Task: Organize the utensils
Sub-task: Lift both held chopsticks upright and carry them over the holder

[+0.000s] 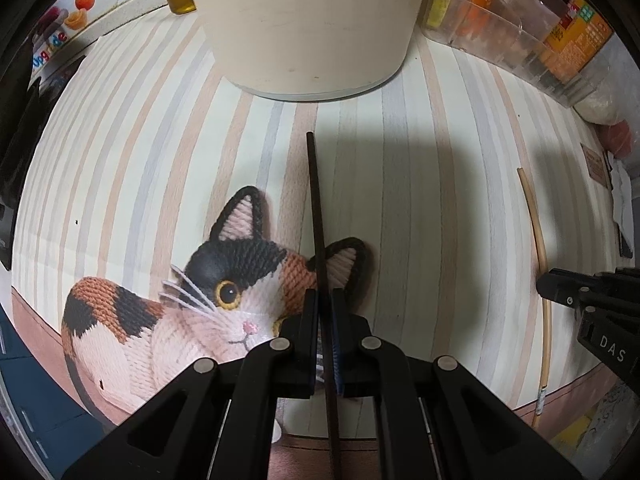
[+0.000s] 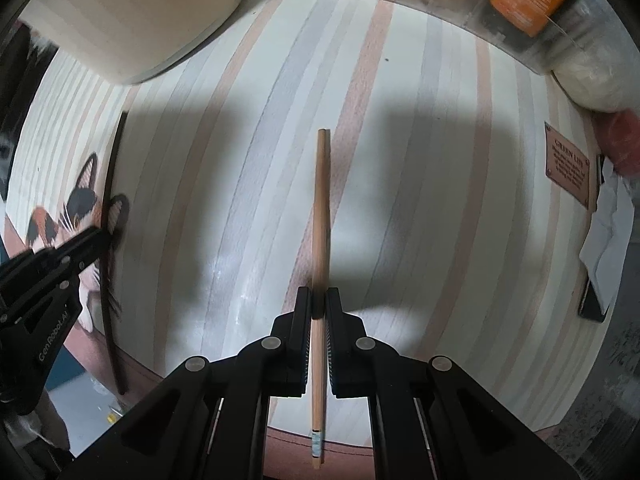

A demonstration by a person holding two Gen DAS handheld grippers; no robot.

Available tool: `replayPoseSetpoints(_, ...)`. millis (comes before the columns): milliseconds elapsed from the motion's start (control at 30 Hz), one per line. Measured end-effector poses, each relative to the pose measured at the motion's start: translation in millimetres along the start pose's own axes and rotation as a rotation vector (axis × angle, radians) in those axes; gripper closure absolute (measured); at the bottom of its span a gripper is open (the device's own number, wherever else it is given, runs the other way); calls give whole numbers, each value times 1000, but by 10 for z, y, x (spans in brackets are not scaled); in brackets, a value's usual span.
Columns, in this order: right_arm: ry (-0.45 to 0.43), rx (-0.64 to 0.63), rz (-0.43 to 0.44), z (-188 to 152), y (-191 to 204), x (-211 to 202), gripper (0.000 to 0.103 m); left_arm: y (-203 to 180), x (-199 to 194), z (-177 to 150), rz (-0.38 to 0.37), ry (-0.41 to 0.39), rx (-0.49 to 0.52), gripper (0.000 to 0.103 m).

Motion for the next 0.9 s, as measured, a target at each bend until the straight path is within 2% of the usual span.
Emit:
replayPoseSetpoints(100,-35,-11,-12,-47,44,4,96,18,-18,1,3,-18,2,100)
replayPoseSetpoints(200,-72,16,31,-101,43,-17,97,79,-130,-2,10,-57,-9,100)
replayPoseSetpoints(467,-256,12,115,-134,160,-500,97,369,-667,3,4,-178,-60,100)
replayPoseSetpoints(667,-400,-27,159,-86,368,-986,97,599,-1215,95,-17,-302,-110,100)
replayPoseSetpoints(900,-568,-108,240,173,693,-1844,97,910,-2044,287,-54,-479,-185,101)
Point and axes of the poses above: each gripper's, at about its wrist camera, not at the fingertips, and x roughly the way its jaws point, y to its left, z to its top, the point moved 4 cm from there along x, roughly the way its jaws point, and after that the axes turned 12 degrees about z, right-handed, at the moved point
